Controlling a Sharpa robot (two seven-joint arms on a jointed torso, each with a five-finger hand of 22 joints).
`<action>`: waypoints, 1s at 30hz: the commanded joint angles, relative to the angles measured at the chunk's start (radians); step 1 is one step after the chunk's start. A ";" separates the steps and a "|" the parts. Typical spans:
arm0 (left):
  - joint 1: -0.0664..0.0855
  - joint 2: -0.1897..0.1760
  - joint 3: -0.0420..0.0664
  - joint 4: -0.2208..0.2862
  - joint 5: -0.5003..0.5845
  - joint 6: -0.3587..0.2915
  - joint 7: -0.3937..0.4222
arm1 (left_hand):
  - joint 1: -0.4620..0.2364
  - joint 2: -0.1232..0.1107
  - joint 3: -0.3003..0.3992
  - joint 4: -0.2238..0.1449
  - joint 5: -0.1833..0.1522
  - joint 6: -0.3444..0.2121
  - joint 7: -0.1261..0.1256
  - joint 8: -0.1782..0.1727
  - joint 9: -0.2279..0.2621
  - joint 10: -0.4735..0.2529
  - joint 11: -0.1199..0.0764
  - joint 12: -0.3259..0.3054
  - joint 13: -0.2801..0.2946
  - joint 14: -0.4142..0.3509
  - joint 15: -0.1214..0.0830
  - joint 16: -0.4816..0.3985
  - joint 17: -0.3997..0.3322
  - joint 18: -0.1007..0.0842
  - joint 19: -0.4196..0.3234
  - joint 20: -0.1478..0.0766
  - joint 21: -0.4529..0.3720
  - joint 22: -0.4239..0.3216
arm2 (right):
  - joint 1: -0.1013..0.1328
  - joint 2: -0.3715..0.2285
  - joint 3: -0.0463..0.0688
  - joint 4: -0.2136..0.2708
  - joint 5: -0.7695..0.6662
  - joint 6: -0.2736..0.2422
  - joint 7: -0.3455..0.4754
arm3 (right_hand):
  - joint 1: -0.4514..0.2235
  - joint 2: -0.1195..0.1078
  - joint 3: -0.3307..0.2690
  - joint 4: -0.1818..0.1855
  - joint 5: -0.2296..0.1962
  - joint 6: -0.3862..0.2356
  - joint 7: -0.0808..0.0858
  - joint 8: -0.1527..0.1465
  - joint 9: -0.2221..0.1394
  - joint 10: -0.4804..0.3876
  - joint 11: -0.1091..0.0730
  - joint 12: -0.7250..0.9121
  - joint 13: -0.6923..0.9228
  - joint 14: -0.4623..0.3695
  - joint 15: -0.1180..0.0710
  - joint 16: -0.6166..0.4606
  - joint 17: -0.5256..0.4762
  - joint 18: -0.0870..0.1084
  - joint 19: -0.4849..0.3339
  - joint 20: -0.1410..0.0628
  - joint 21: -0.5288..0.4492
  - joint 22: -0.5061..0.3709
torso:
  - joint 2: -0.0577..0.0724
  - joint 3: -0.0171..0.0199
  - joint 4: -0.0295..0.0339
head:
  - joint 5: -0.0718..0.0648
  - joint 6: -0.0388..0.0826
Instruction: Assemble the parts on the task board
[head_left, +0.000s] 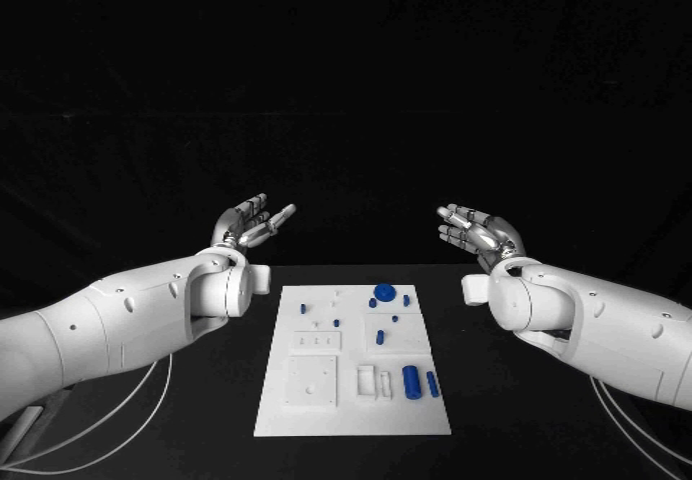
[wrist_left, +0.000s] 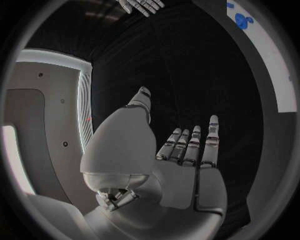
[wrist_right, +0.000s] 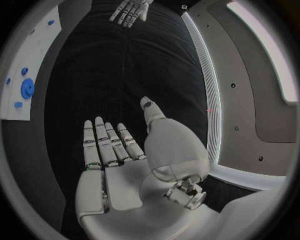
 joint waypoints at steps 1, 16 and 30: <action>0.028 0.021 -0.015 -0.062 0.000 0.144 -0.064 | 0.042 -0.005 0.003 0.013 0.008 0.017 0.002 0.007 0.002 0.016 0.003 0.005 0.002 0.018 0.001 0.006 0.003 0.018 0.023 0.009 0.007 0.002 | 0.005 0.006 0.013 -0.048 -0.103 0.234 -0.115 | 0.047 0.006 0.006 -0.022 0.007 0.032 0.022 0.007 0.002 0.031 0.004 0.008 0.003 0.036 0.005 0.005 0.003 0.013 0.025 0.004 0.005 0.003 | 0.000 0.0000 -0.0001 | 0.000 0.000; 0.063 0.030 -0.040 -0.126 -0.011 0.182 -0.068 | 0.021 0.101 0.019 -0.102 0.010 0.228 0.061 0.015 0.011 0.271 0.060 0.016 0.016 0.214 0.011 0.012 0.011 0.050 0.192 0.007 0.037 0.016 | 0.014 0.045 0.040 -0.167 -0.490 0.274 -0.158 | 0.083 -0.010 0.057 -0.125 -0.028 0.298 0.000 0.017 0.013 0.290 -0.025 0.017 0.013 0.208 -0.013 0.011 0.009 -0.011 0.099 -0.021 0.009 0.007 | 0.004 -0.0012 -0.0003 | 0.024 0.027; 0.065 -0.046 -0.039 -0.006 -0.042 0.208 -0.052 | 0.050 0.214 -0.017 -0.284 0.046 0.660 0.050 0.036 0.033 0.799 0.028 0.033 0.029 0.733 -0.031 0.065 0.032 -0.074 0.400 -0.174 0.168 0.044 | 0.019 0.094 0.043 -0.210 -1.073 0.251 -0.166 | 0.015 -0.040 0.176 -0.176 -0.011 0.527 -0.036 0.024 0.020 0.543 -0.085 0.022 0.018 0.496 -0.094 0.019 0.019 -0.018 0.430 -0.099 0.041 0.020 | 0.039 -0.0124 0.0217 | 0.013 0.051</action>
